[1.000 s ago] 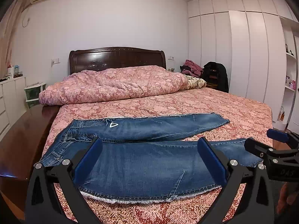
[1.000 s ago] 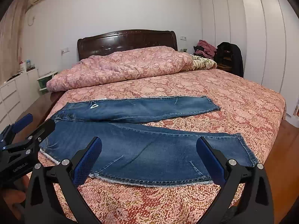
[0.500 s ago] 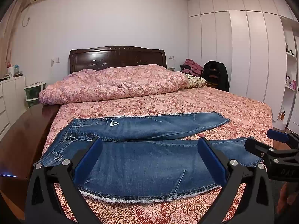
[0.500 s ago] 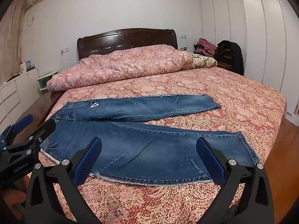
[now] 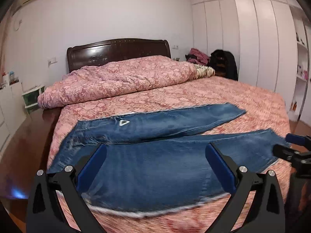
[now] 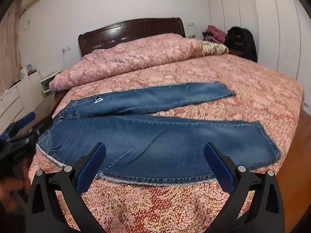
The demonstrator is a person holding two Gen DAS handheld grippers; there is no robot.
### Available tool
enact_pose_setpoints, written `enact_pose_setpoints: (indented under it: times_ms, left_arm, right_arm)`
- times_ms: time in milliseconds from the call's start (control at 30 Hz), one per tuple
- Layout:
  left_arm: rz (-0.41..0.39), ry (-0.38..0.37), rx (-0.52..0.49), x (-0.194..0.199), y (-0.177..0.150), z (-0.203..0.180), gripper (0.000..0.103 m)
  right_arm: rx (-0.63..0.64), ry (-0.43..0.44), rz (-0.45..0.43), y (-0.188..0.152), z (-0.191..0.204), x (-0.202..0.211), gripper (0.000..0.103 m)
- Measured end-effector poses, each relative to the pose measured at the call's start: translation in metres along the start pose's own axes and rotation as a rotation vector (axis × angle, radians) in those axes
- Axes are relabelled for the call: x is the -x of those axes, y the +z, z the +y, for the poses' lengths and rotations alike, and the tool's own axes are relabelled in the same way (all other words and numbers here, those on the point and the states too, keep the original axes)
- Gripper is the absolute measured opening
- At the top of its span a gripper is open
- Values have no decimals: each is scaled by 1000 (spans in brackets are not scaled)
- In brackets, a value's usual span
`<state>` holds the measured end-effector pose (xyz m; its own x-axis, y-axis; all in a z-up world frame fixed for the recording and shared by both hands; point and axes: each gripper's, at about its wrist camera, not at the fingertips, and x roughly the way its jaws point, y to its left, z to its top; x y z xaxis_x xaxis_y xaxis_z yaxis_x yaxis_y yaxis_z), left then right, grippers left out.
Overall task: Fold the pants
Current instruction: 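Lower the left tool to the jeans waistband and grasp it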
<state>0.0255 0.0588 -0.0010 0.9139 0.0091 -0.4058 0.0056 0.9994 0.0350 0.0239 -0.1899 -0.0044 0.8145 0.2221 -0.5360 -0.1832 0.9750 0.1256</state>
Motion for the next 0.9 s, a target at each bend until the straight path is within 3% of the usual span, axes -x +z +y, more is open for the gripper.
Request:
enact_pose_setpoints:
  times_ms: [133, 267, 533, 700, 900]
  left_arm:
    - [47, 24, 1, -28, 19, 48, 101]
    - [153, 19, 56, -70, 36, 106, 101]
    - [370, -12, 267, -193, 50, 245, 101]
    - [500, -69, 340, -270, 31, 295, 101]
    - [530, -154, 385, -329, 9, 317, 101]
  right_arm:
    - [-29, 20, 43, -3, -4, -13, 100]
    - [-52, 51, 95, -3, -3, -28, 100]
    - [-11, 102, 205, -3, 18, -56, 100]
    - [30, 116, 258, 0, 34, -74, 100]
    - [8, 135, 323, 5, 42, -99, 100]
